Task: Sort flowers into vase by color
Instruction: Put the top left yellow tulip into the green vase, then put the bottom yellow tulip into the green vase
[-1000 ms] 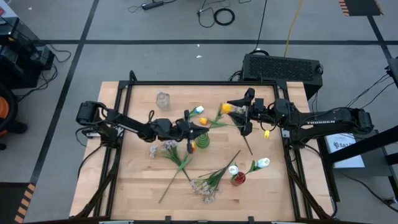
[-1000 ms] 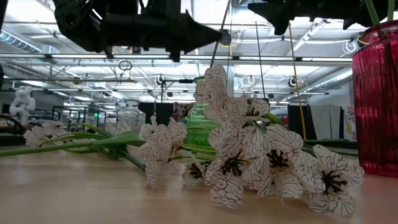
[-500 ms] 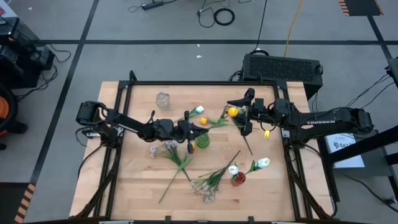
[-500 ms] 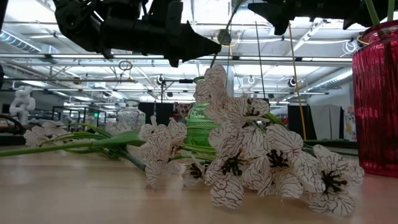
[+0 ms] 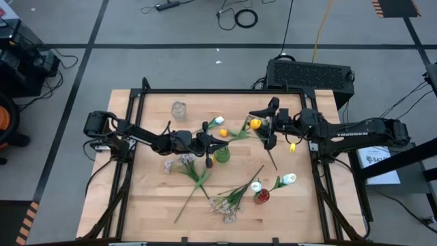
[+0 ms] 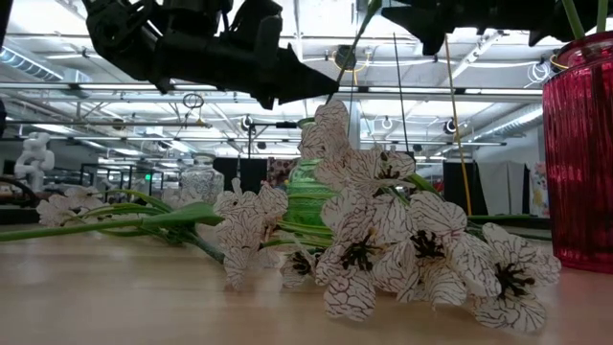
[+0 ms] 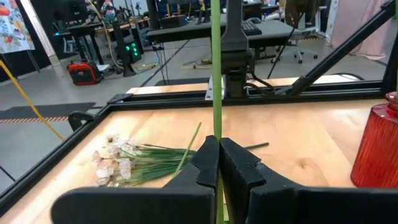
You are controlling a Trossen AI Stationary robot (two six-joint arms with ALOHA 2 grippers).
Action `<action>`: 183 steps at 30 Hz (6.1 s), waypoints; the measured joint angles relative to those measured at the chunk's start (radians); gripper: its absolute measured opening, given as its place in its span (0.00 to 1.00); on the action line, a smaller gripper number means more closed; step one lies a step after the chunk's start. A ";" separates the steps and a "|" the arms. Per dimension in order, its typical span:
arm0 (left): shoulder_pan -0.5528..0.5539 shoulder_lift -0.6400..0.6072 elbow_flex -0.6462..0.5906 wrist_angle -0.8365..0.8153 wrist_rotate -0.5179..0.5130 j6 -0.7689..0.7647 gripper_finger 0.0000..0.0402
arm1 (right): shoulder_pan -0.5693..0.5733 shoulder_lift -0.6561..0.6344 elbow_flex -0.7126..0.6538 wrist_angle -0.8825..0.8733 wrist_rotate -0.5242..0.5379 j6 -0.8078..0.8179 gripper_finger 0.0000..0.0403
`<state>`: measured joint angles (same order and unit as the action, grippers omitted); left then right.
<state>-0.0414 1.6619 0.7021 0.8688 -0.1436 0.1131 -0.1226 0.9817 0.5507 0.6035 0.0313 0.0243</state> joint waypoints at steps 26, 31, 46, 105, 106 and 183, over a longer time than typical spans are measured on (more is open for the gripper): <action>0.003 0.000 0.000 -0.003 -0.003 -0.001 0.03 | 0.000 -0.041 0.000 -0.040 -0.202 -0.039 0.49; 0.003 0.000 0.000 -0.003 -0.003 -0.001 0.03 | 0.000 -0.030 0.000 0.003 -0.224 -0.011 0.49; 0.003 0.000 0.000 -0.011 -0.003 0.000 0.03 | 0.000 0.001 0.000 0.092 -0.246 0.019 0.42; -0.040 -0.344 0.000 -0.798 0.036 -0.136 0.54 | -0.025 0.217 0.000 0.202 -0.237 0.017 0.01; -0.040 -0.335 0.000 -0.806 0.045 -0.140 0.54 | -0.028 0.221 0.000 0.203 -0.237 0.017 0.01; -0.042 -0.490 0.000 -0.953 -0.166 -0.071 0.54 | -0.062 -0.244 0.000 -0.363 0.006 -0.167 0.57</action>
<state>-0.0838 1.1717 0.7021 -0.0844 -0.3094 0.0421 -0.1843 0.7376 0.5503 0.2407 0.0374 -0.1423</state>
